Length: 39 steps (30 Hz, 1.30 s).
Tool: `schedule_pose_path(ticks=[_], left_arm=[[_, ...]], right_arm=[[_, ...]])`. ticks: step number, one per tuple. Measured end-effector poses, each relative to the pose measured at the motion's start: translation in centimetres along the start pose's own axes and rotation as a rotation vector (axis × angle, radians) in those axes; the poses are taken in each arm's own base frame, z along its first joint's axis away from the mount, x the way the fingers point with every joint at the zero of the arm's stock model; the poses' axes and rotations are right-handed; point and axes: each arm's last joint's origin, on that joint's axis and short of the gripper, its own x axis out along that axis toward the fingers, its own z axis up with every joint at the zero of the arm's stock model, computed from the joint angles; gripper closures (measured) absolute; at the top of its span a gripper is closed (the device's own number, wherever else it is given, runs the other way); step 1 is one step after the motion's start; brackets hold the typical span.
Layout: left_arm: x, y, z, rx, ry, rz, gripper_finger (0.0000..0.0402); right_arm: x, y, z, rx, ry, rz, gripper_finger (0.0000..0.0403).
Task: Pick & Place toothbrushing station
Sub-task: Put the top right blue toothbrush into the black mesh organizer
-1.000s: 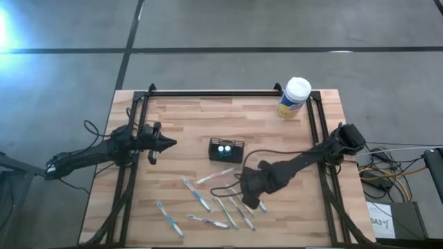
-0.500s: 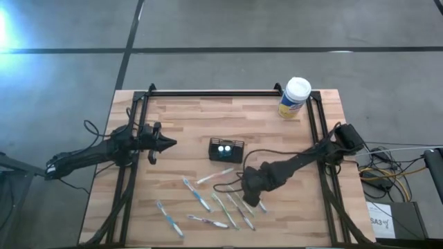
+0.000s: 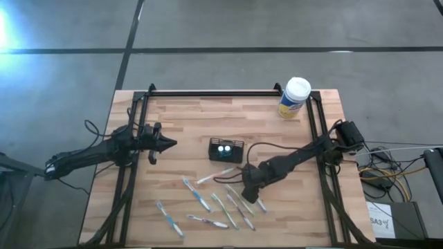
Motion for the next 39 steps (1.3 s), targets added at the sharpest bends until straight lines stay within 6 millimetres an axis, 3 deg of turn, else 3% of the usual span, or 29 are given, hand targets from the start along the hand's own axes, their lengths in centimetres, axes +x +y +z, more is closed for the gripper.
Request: schedule_pose_path(ticks=[5,12,23,28,33,36,39], left_arm=[[0.0,0.0,0.0,0.000,0.000,0.000,0.0390],[0.0,0.0,0.0,0.001,0.001,0.001,0.0390],[0.0,0.0,0.0,-0.001,0.002,0.001,0.0390],[0.0,0.0,0.0,0.000,0.002,0.001,0.0390],[0.0,0.0,0.0,0.000,0.002,0.001,0.0390],[0.0,0.0,0.0,0.000,0.003,0.001,0.0390],[0.0,0.0,0.0,0.001,0.004,0.002,0.0390]], right_arm=[[1.2,0.2,-0.2,0.012,0.033,-0.072,0.0227],[2.6,2.3,0.6,-0.094,0.115,-0.268,0.0251],[1.9,4.4,2.1,-0.232,0.119,-0.242,0.0336],[-0.6,4.9,2.6,-0.272,0.038,-0.205,0.0386],[-6.7,6.0,2.6,-0.311,-0.141,-0.109,0.0388],[-9.6,6.5,1.9,-0.413,-0.212,-0.049,0.0388],[-13.8,6.9,1.4,-0.501,-0.368,0.040,0.0388]])
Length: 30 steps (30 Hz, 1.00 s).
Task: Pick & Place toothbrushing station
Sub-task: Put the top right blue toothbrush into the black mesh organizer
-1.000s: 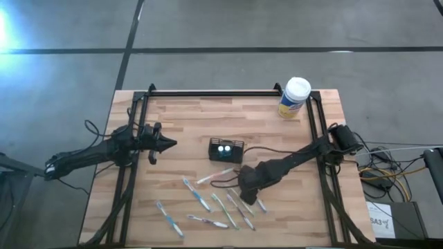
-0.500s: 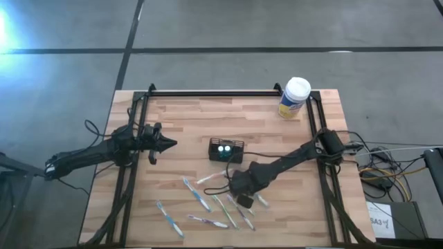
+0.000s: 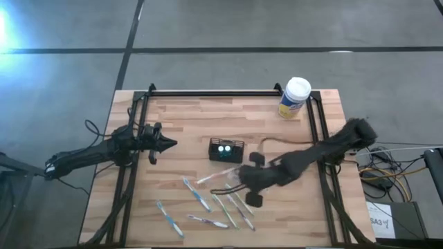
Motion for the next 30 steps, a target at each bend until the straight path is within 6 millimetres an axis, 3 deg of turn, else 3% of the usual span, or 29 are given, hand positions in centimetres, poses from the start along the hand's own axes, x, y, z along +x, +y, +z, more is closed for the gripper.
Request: schedule_pose_path(ticks=[7,10,19,24,30], left_arm=[[0.0,0.0,0.0,0.000,0.001,0.001,0.0390],[0.0,0.0,0.0,0.016,0.001,0.000,0.0390],[0.0,0.0,0.0,0.019,0.004,0.001,0.0390],[0.0,0.0,0.0,0.036,0.006,0.002,0.0390],[0.1,0.0,-0.1,0.042,0.010,0.004,0.0390]], right_arm=[[-7.7,-1.6,0.0,-0.124,-0.375,0.122,0.0389],[-9.2,-3.2,-1.2,-0.148,-0.514,0.143,0.0389],[-9.3,-9.2,-7.4,-0.068,-0.910,0.233,0.0390],[-8.1,-11.0,-10.8,-0.046,-0.974,0.241,0.0390],[-6.9,-12.0,-13.2,-0.061,-1.014,0.221,0.0390]])
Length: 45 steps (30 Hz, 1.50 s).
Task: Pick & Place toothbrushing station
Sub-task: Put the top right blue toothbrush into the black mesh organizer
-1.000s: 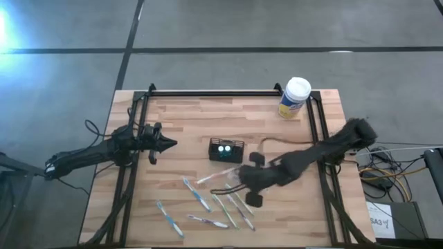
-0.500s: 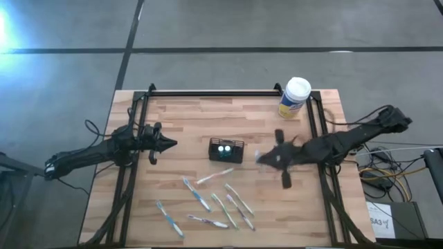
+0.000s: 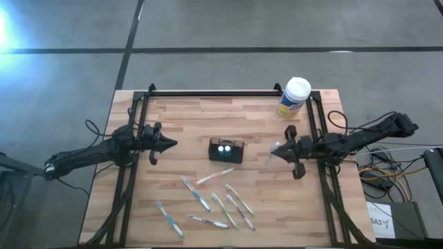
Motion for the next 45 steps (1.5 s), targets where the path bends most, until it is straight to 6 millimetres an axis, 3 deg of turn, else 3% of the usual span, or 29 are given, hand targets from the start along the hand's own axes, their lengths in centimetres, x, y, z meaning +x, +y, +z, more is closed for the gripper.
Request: schedule_pose_path(ticks=[5,16,23,28,32,38,45], left_arm=[[0.0,0.0,0.0,0.025,-0.004,0.014,0.0390],[0.0,0.0,0.1,0.049,-0.013,0.020,0.0390],[0.0,0.0,0.1,0.052,-0.012,0.021,0.0390],[0.0,0.1,0.1,0.041,-0.012,0.022,0.0390],[0.0,0.1,0.1,0.030,-0.014,0.023,0.0390],[0.0,0.1,0.1,0.029,-0.014,0.023,0.0390],[0.0,0.1,0.1,0.031,-0.015,0.023,0.0390]], right_arm=[[-0.9,-0.4,-2.1,-0.041,0.013,-0.002,0.0390],[-2.3,-1.0,-4.7,-0.038,-0.020,-0.021,0.0390],[-2.5,-1.1,-4.5,-0.084,-0.068,-0.035,0.0390],[-0.5,-1.1,-1.9,-0.161,-0.047,-0.112,0.0390],[2.6,-1.4,1.0,-0.223,0.043,-0.136,0.0390],[7.0,-1.9,4.3,-0.296,0.023,-0.117,0.0390],[9.9,-3.5,4.4,-0.305,0.012,-0.076,0.0390]])
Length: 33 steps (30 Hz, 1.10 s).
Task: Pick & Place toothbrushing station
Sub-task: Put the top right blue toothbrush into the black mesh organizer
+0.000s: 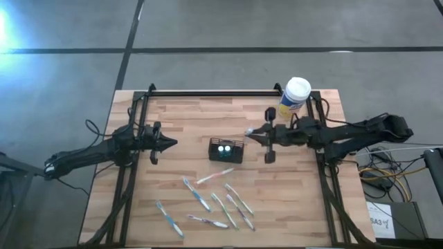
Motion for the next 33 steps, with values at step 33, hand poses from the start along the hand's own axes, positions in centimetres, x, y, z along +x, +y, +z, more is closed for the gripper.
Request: schedule_pose_path(ticks=[33], left_arm=[[0.0,0.0,0.0,0.025,-0.001,0.008,0.0390]], right_arm=[[0.9,-0.2,-12.1,0.119,0.081,-0.153,0.0390]])
